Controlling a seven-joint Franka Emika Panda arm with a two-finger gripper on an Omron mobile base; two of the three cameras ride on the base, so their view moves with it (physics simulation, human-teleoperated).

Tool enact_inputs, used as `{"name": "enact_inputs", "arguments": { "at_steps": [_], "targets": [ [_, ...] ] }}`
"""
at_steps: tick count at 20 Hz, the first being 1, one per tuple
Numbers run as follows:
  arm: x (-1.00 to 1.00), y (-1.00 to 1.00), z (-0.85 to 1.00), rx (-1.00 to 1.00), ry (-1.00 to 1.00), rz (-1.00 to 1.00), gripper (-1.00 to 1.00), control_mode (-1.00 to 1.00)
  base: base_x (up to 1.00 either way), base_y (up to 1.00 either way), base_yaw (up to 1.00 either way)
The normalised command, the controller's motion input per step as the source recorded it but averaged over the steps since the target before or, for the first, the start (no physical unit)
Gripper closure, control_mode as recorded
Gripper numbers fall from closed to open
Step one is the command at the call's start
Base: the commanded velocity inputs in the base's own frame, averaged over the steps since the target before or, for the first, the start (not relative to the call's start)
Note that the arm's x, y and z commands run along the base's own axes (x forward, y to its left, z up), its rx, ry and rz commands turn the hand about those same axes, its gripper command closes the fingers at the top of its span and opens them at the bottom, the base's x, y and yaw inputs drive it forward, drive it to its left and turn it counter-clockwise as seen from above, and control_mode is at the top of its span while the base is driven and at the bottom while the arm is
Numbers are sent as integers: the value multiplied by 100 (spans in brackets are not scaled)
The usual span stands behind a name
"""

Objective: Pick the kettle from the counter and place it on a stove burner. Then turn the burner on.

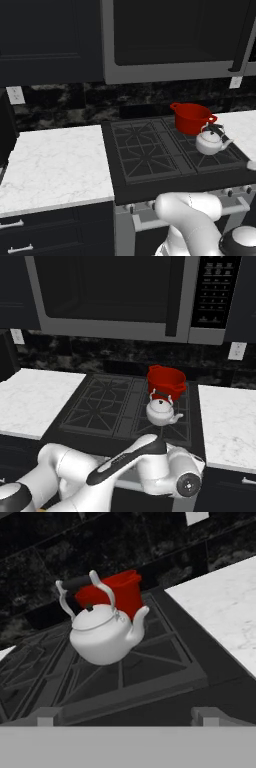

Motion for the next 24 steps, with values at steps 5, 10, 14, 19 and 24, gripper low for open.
{"name": "enact_inputs", "arguments": {
  "at_steps": [5,10,14,19,24],
  "targets": [
    [-28,-29,-24,1,-13,5,-100,-100,0,0,0],
    [-30,-16,-17,-1,-6,3,-100,-100,0,0,0],
    [-14,-2,-30,-3,-2,3,-100,-100,0,0,0],
    [-1,0,-42,-1,-3,1,-100,-100,0,0,0],
    [0,0,-40,0,-1,0,-100,-100,0,0,0]
  ]
}}
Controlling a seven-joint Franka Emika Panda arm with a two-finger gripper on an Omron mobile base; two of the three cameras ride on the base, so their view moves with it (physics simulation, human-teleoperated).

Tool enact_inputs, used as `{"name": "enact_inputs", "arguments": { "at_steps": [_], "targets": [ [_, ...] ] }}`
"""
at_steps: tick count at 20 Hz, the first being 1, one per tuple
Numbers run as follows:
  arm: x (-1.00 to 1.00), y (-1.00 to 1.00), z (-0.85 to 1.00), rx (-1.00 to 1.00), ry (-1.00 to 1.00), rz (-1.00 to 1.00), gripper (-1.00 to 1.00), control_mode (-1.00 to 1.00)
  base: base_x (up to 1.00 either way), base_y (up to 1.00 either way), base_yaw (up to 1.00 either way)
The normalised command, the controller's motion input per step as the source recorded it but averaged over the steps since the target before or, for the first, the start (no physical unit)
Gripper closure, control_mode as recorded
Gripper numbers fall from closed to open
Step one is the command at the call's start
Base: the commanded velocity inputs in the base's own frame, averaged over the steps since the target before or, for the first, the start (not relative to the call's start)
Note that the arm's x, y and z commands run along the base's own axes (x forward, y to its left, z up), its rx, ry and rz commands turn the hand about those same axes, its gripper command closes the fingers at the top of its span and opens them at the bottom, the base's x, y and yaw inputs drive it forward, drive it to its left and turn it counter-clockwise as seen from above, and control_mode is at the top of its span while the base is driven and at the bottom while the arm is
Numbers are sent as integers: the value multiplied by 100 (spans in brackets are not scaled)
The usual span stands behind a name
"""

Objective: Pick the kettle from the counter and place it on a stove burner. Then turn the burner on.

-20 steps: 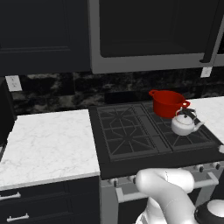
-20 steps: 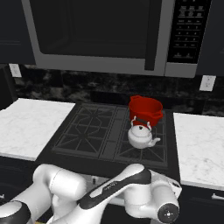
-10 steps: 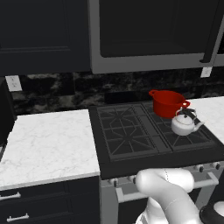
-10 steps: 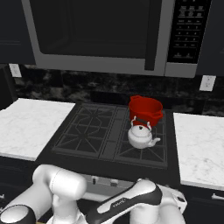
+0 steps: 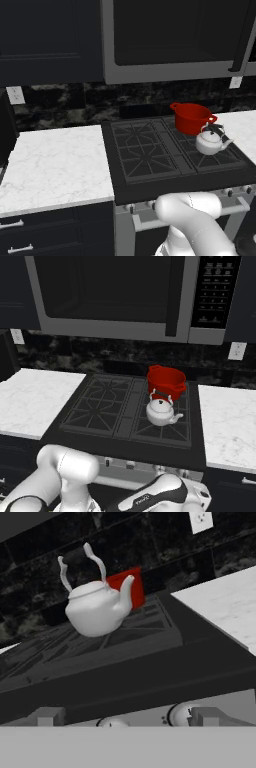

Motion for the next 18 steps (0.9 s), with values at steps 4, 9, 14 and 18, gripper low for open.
{"name": "enact_inputs", "arguments": {
  "at_steps": [4,9,14,18],
  "targets": [
    [0,0,-25,0,0,0,-100,-100,0,0,0],
    [0,0,-26,0,0,0,-100,-100,0,0,0],
    [0,0,-26,-1,-4,0,-100,-100,0,0,0],
    [0,-5,-10,0,-16,0,-100,-100,0,0,0]
  ]
}}
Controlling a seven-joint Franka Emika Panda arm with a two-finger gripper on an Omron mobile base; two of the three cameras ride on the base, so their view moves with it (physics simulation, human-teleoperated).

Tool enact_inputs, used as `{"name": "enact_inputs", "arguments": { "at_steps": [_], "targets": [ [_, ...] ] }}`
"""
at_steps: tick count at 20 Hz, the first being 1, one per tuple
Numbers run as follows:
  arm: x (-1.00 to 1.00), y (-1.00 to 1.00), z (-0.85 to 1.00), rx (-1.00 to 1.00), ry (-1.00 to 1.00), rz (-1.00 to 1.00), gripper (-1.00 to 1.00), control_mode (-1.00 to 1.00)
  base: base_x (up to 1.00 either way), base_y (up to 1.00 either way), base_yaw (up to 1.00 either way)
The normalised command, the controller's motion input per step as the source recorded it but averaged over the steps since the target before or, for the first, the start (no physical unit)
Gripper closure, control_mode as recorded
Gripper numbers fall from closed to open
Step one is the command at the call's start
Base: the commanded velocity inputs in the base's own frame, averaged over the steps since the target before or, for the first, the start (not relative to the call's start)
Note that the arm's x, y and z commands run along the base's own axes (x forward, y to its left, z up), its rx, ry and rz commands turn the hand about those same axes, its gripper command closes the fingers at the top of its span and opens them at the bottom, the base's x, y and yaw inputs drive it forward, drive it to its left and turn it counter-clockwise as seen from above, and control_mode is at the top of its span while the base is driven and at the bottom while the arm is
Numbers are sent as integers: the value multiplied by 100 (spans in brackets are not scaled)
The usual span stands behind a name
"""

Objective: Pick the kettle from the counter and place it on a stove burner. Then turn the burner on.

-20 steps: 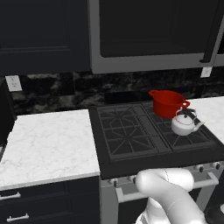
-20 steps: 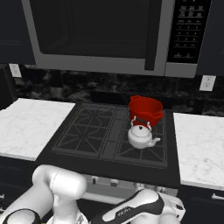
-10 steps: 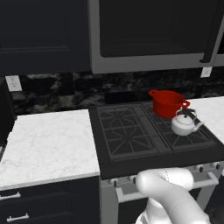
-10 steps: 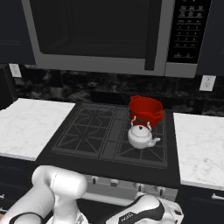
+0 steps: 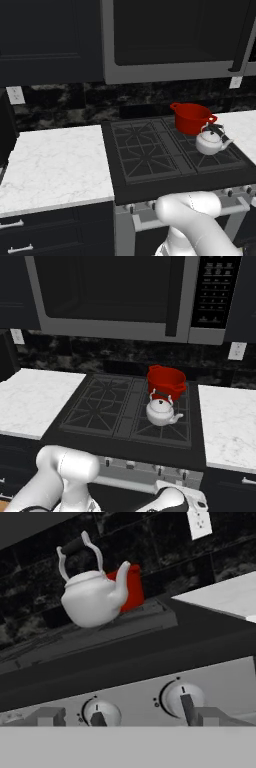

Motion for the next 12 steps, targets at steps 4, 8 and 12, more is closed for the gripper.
{"name": "enact_inputs", "arguments": {
  "at_steps": [4,8,12],
  "targets": [
    [2,-3,-1,0,-22,0,-100,-100,0,0,0],
    [21,0,0,0,-12,2,-100,-100,0,0,0],
    [25,0,0,0,-4,2,-100,-100,0,0,0]
  ]
}}
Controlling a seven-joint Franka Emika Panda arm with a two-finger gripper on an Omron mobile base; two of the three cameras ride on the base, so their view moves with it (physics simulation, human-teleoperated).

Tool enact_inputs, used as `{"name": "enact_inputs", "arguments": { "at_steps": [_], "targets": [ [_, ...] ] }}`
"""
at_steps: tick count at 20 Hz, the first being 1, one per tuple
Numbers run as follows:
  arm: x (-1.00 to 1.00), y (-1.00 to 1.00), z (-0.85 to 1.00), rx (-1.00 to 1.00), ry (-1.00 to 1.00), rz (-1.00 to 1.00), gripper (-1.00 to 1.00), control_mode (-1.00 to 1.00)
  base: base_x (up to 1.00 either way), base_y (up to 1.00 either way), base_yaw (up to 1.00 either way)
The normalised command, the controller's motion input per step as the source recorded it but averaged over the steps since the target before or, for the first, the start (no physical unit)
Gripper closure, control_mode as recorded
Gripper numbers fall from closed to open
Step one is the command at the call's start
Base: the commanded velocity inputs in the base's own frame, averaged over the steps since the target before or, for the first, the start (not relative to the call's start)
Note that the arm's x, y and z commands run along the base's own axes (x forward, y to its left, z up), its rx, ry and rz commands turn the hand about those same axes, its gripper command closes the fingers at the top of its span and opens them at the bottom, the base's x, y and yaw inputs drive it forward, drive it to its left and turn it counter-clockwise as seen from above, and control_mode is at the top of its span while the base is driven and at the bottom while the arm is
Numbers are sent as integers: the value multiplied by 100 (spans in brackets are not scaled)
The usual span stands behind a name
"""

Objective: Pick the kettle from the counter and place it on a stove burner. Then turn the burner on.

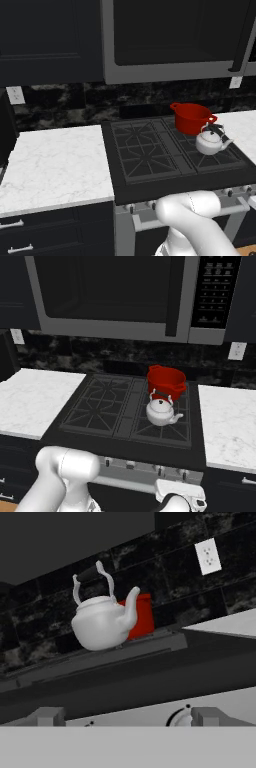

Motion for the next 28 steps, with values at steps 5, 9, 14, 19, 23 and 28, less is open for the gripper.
{"name": "enact_inputs", "arguments": {
  "at_steps": [5,9,14,19,23,28],
  "targets": [
    [8,-13,-2,0,-1,0,-100,-100,0,0,0],
    [0,-23,-20,0,0,0,-100,-100,0,0,0],
    [0,-7,-17,0,0,0,-100,-100,0,0,0],
    [0,0,-17,0,-1,0,-100,-100,0,0,0],
    [0,0,-14,0,-4,0,-100,-100,0,0,0],
    [0,0,-6,0,-5,0,-100,-100,0,0,0]
  ]
}}
